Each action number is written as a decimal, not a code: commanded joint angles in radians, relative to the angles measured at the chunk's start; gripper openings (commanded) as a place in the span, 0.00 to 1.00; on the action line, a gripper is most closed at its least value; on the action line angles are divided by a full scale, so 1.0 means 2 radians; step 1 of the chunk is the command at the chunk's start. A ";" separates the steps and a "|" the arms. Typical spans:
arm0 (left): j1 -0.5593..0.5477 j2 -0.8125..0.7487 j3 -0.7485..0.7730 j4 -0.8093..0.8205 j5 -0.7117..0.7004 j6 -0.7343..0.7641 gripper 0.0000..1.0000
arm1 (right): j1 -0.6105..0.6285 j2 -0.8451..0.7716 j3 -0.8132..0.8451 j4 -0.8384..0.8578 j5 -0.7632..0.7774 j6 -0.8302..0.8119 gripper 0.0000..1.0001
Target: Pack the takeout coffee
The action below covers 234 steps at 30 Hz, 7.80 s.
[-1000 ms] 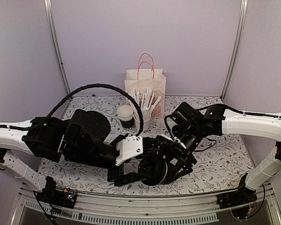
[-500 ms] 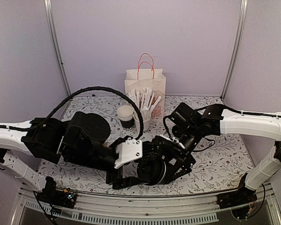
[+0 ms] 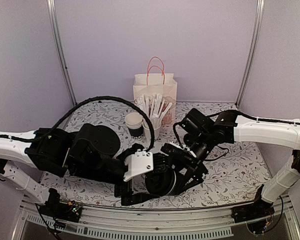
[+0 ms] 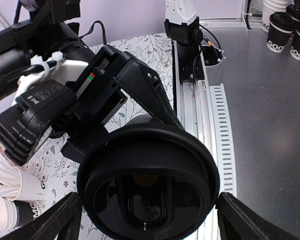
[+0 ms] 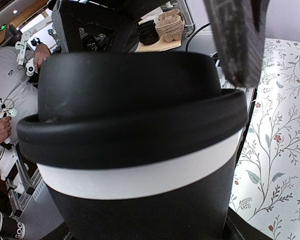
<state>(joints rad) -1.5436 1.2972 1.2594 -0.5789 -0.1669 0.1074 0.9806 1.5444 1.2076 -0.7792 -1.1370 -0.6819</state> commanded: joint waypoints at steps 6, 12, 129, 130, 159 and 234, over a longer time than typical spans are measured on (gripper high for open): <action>-0.008 0.005 0.000 0.015 0.003 0.002 0.86 | -0.002 0.006 0.011 0.002 0.000 -0.004 0.72; -0.006 -0.004 -0.003 -0.003 0.000 -0.012 0.82 | -0.005 0.002 0.005 0.008 0.016 -0.004 0.79; 0.089 0.049 -0.143 0.214 -0.023 -0.155 1.00 | -0.101 -0.086 -0.174 0.119 0.252 -0.009 0.94; 0.090 0.021 -0.165 0.225 -0.040 -0.175 1.00 | -0.090 -0.074 -0.164 0.119 0.252 0.003 0.94; 0.095 -0.050 -0.431 0.392 -0.045 -0.470 0.87 | 0.066 0.157 -0.022 0.094 0.349 0.155 0.99; 0.106 0.056 -0.024 -0.090 0.033 -0.175 0.58 | -0.157 -0.054 -0.098 0.068 0.069 0.056 0.94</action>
<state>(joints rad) -1.3476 1.2934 1.0702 -0.5442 -0.1486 -0.3210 0.6926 1.4002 0.9604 -0.5510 -0.8822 -0.5438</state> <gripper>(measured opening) 0.709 0.944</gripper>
